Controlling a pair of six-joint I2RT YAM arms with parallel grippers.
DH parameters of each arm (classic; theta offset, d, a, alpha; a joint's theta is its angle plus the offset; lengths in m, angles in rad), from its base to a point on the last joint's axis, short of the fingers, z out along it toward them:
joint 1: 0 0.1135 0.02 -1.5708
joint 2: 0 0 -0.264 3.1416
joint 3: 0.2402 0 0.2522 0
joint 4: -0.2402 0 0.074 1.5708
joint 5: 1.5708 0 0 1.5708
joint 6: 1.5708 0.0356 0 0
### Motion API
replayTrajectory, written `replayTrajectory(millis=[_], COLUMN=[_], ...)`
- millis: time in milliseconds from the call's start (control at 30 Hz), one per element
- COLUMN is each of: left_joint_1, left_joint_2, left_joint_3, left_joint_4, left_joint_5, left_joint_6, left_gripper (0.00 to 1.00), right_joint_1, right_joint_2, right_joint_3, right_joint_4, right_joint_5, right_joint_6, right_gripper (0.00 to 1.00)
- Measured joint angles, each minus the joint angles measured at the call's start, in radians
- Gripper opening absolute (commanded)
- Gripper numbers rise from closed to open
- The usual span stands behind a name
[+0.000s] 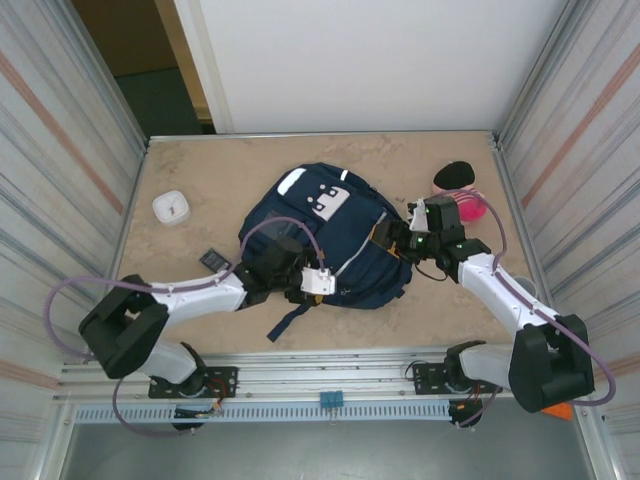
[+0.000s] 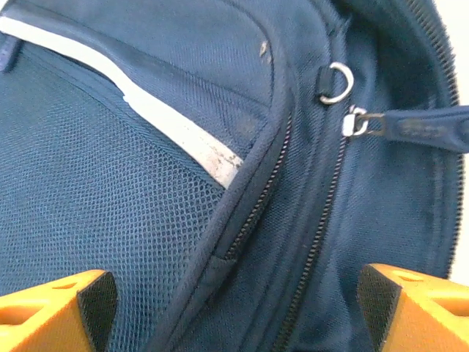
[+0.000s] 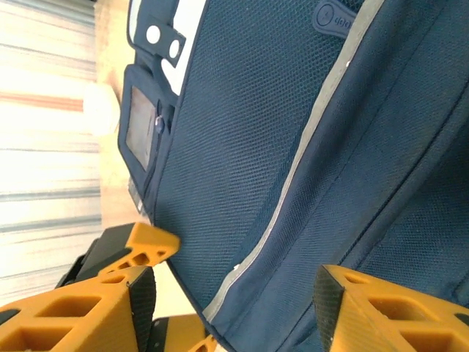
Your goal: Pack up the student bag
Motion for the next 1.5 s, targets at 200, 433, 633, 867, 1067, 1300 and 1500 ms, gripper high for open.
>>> replayTrajectory(millis=[200, 433, 633, 867, 1067, 1300, 1500], left_joint_1=[0.000, 0.013, 0.022, 0.040, 0.079, 0.089, 0.093], left_joint_2=[0.110, 0.059, 0.023, 0.044, 0.072, 0.081, 0.085], left_joint_3=[0.053, 0.074, 0.075, 0.136, 0.180, 0.204, 0.204], left_joint_4=[0.067, 0.055, 0.034, -0.037, -0.076, -0.098, -0.108], left_joint_5=[-0.034, 0.071, 0.161, 0.261, 0.354, 0.397, 0.409], left_joint_6=[0.034, -0.084, -0.292, -0.505, -0.623, -0.684, -0.704], left_gripper=[0.28, 0.00, 0.00, 0.00, 0.00, 0.00, 0.00], right_joint_1=[0.000, 0.031, 0.263, 0.573, 0.639, 0.655, 0.661], right_joint_2=[-0.034, -0.140, -0.288, -0.350, -0.284, -0.197, -0.082], right_joint_3=[-0.007, -0.007, 0.003, 0.003, -0.037, -0.066, -0.052], right_joint_4=[-0.035, -0.145, -0.294, -0.368, -0.311, -0.175, -0.107], right_joint_5=[0.005, 0.102, 0.319, 0.618, 0.747, 0.791, 0.824], right_joint_6=[-0.041, -0.109, -0.111, -0.016, 0.000, -0.001, -0.005], right_gripper=[0.60, 0.58, 0.56, 0.53, 0.53, 0.54, 0.46])
